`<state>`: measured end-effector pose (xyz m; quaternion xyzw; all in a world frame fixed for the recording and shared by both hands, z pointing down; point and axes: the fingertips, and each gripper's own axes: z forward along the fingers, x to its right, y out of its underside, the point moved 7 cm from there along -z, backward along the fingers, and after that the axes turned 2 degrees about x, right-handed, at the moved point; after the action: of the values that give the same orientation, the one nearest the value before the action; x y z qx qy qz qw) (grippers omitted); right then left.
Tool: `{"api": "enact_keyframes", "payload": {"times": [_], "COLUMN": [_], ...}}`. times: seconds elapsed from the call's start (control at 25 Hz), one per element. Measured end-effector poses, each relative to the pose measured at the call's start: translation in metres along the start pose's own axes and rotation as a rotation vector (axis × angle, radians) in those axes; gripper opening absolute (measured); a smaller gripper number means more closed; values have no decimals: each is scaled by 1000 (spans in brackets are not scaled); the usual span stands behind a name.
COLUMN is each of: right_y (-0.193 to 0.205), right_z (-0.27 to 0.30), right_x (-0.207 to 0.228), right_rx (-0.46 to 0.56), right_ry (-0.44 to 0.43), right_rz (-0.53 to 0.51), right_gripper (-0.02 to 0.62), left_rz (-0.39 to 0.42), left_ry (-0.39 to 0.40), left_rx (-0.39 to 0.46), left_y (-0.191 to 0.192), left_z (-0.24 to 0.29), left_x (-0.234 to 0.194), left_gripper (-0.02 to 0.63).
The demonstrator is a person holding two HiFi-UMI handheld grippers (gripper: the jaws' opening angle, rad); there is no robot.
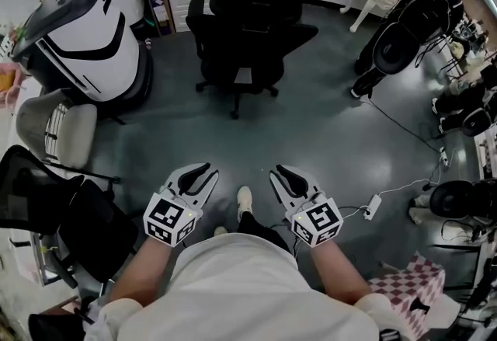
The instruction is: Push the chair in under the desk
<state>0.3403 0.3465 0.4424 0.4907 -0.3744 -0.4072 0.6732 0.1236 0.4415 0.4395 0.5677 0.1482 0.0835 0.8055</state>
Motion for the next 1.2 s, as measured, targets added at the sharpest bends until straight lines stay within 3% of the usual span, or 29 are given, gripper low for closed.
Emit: {"api": "enact_keyframes", "payload": {"times": [0.36,0.76,0.96,1.2], "right_y": [-31,-43,-56,-74], "right_z": [75,156,194,239], "right_x": [100,143,152,157], "right_rx": [6,-7,-2,-12], "right_ry": [-120,-203,-168,-16], "right_rz": [-16,-23,-32,-14], "right_gripper": [54,54,54,66], "left_rz": [0,-8,8,46], "left_ry": [-114,-191,-161,-35], "left_rx": [10,14,28,42], "left_y": [-55,-72,-82,-100], "left_z": [75,112,124,138], "left_x": [-51,-113,-160,-232], "left_gripper": [91,91,91,91]}}
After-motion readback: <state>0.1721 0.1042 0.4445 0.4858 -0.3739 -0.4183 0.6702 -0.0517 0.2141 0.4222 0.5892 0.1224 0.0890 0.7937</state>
